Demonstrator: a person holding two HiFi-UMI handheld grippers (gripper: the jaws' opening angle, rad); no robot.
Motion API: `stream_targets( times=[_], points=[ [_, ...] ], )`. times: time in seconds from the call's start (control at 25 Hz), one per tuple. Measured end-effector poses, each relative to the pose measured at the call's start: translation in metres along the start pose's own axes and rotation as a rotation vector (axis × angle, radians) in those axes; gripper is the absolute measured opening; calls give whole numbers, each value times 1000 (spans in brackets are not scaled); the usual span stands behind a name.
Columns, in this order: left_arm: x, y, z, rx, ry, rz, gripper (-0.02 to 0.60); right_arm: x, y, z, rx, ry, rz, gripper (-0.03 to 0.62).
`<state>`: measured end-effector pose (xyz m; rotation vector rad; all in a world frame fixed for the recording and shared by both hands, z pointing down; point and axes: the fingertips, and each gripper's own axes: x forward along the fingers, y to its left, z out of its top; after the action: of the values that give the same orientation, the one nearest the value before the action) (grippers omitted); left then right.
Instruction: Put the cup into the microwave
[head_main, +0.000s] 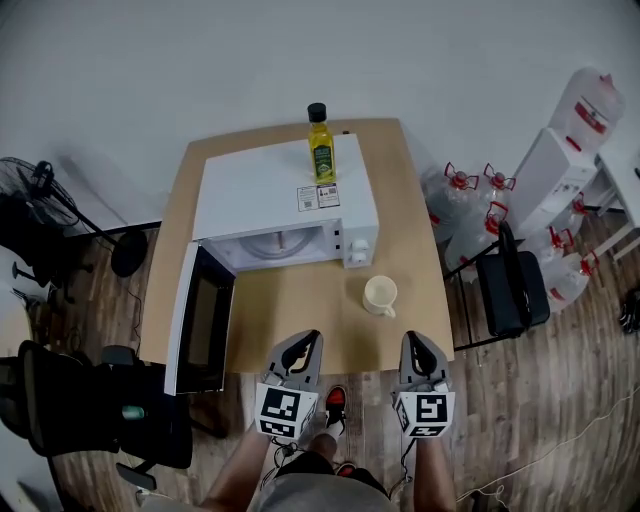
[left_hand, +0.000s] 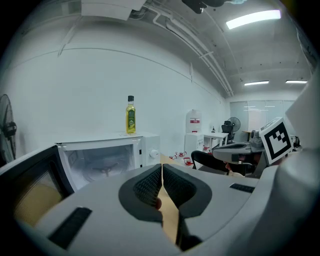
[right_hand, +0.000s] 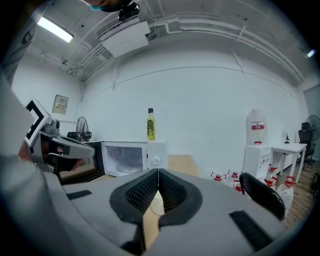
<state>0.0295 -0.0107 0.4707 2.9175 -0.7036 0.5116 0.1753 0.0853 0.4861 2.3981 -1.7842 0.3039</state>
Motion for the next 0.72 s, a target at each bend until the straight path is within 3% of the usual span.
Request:
stream_targets(
  times=[0.72],
  points=[
    [74,28,-66,-38,125,-22,29,80,-15,-94,0,178,30,20]
  ],
)
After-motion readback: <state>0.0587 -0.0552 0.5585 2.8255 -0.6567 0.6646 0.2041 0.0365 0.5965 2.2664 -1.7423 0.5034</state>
